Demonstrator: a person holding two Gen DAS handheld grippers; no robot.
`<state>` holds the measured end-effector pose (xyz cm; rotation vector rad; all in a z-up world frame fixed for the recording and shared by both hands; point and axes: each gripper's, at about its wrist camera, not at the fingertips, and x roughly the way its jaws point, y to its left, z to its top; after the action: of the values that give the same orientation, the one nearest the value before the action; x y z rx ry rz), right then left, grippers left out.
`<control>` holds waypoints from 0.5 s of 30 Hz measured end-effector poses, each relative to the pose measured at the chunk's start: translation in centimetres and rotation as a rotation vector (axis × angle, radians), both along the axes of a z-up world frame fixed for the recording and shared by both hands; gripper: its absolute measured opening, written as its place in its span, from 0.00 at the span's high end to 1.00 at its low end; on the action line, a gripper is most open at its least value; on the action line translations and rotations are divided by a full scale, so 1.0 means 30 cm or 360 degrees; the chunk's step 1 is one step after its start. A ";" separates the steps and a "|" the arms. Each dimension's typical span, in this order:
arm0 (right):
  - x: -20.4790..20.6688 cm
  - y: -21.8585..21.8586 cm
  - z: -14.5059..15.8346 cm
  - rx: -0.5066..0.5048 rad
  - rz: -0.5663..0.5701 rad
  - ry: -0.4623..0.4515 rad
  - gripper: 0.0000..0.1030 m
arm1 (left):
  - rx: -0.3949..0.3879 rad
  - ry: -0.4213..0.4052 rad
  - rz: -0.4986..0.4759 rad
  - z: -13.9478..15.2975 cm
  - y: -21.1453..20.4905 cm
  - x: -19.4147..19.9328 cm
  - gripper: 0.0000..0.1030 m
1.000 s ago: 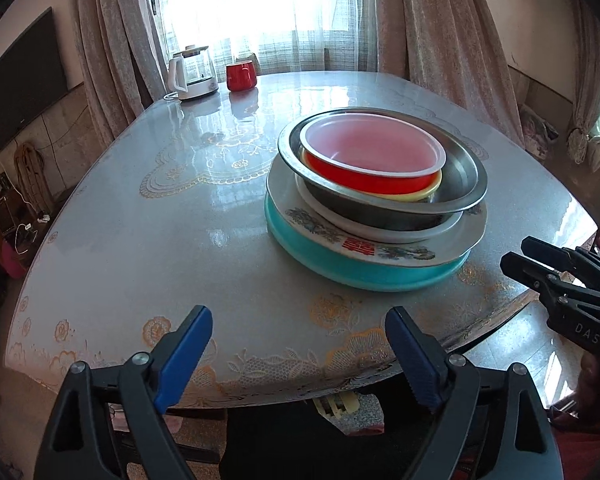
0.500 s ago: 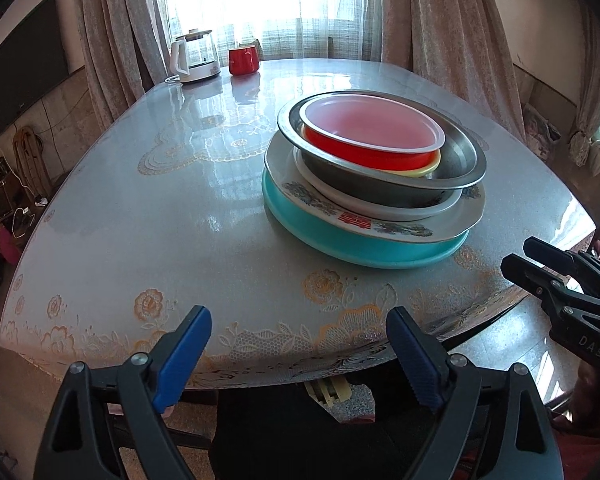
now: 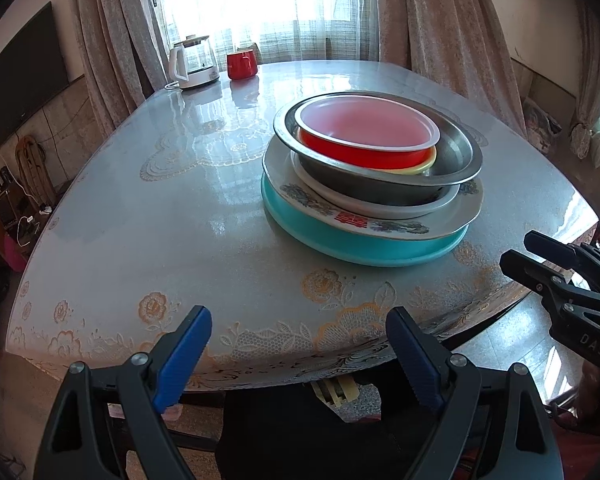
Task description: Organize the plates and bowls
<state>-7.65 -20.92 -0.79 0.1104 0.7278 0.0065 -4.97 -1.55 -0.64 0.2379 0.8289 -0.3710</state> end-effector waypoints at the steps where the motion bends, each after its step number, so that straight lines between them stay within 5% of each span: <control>1: -0.001 0.000 -0.001 0.0001 -0.0001 0.0000 0.47 | 0.0005 -0.0006 -0.0003 0.001 -0.002 -0.001 0.13; 15: 0.000 0.002 -0.004 -0.0004 -0.0004 0.0008 0.47 | 0.0037 -0.0017 0.0004 -0.005 -0.003 0.005 0.13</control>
<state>-7.65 -20.86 -0.90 0.1091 0.7328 0.0028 -4.83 -1.63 -0.78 0.2604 0.8235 -0.3577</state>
